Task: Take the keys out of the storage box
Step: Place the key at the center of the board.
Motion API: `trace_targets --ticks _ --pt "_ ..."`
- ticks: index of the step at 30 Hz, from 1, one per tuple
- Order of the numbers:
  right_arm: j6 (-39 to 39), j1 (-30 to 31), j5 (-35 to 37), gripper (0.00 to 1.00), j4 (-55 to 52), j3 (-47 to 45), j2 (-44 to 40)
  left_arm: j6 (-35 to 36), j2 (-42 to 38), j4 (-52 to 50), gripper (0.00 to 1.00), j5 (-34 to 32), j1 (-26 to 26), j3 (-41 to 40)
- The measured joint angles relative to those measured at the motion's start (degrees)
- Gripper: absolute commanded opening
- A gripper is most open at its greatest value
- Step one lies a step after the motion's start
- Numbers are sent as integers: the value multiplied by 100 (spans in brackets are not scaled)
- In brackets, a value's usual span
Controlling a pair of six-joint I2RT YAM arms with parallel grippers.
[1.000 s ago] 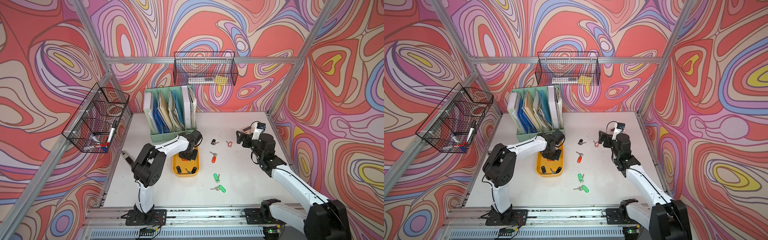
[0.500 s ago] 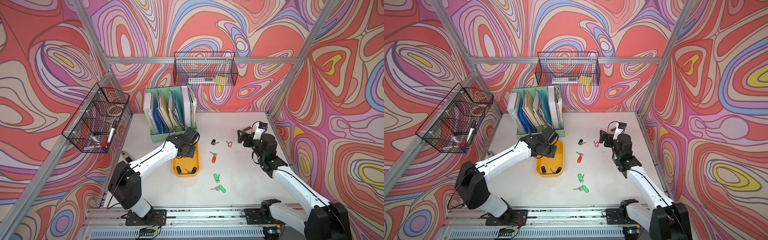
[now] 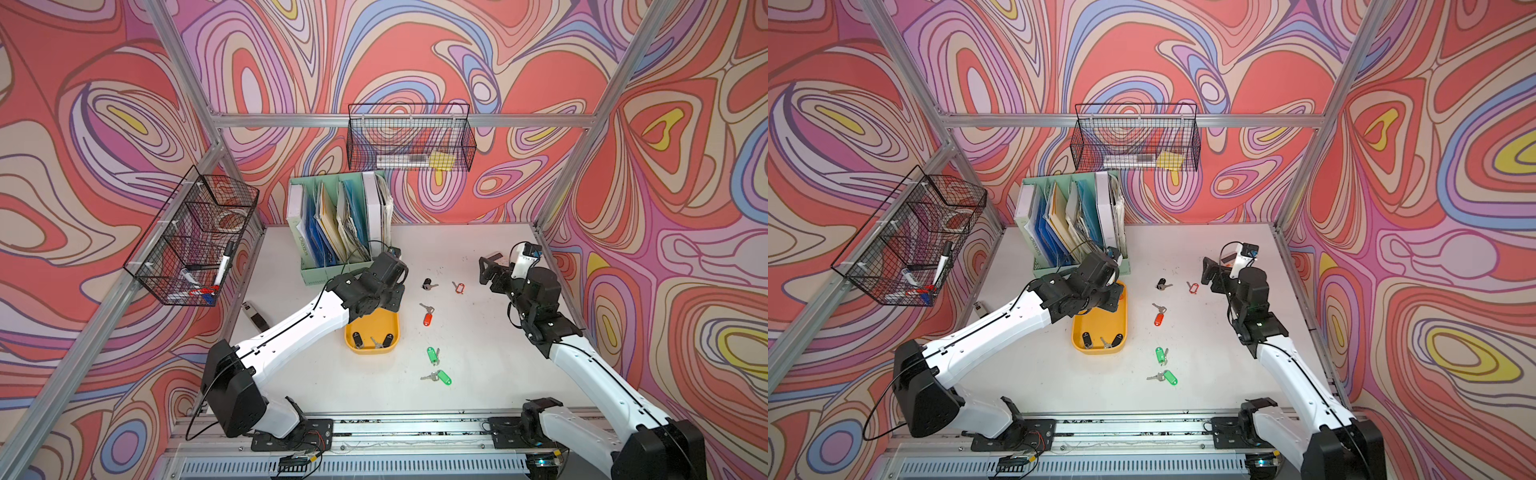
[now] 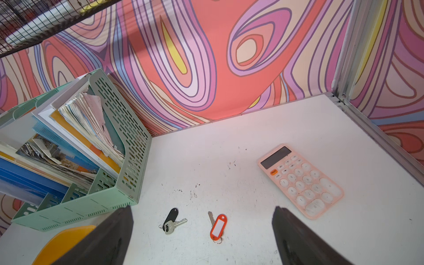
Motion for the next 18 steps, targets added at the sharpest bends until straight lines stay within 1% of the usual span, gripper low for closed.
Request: trace_targets --ticks 4,11,18 --pt "52 0 66 98 -103 0 -203 15 557 396 0 356 -177 442" --pt "61 0 229 98 -374 0 -505 13 2243 861 0 1307 -348 1416" --pt "59 0 328 98 -492 0 -682 -31 3547 1067 0 2157 -382 2232"
